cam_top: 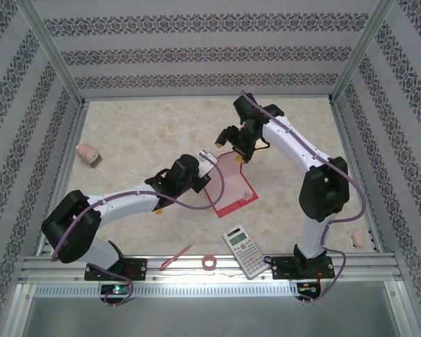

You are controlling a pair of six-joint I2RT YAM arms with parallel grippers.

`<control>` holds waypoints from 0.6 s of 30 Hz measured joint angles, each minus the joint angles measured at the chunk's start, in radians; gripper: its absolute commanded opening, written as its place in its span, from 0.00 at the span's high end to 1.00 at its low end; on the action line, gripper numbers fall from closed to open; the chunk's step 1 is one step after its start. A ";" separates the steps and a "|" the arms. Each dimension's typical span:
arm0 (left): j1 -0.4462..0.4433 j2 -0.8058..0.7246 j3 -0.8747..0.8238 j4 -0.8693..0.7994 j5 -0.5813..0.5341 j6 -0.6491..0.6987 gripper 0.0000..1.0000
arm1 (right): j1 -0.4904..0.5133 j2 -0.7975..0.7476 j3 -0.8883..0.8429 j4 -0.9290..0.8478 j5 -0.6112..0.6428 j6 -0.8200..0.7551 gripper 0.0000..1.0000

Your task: Place the letter into the envelope and seal it

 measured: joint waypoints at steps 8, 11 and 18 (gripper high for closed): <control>-0.022 0.022 0.001 0.057 -0.071 0.083 1.00 | -0.002 0.064 0.110 -0.094 -0.021 -0.040 0.36; -0.025 0.023 0.001 0.079 -0.087 0.090 1.00 | -0.002 0.079 0.109 -0.109 -0.036 -0.039 0.37; -0.027 0.023 0.001 0.104 -0.113 0.103 1.00 | -0.003 0.082 0.053 -0.109 -0.044 -0.029 0.44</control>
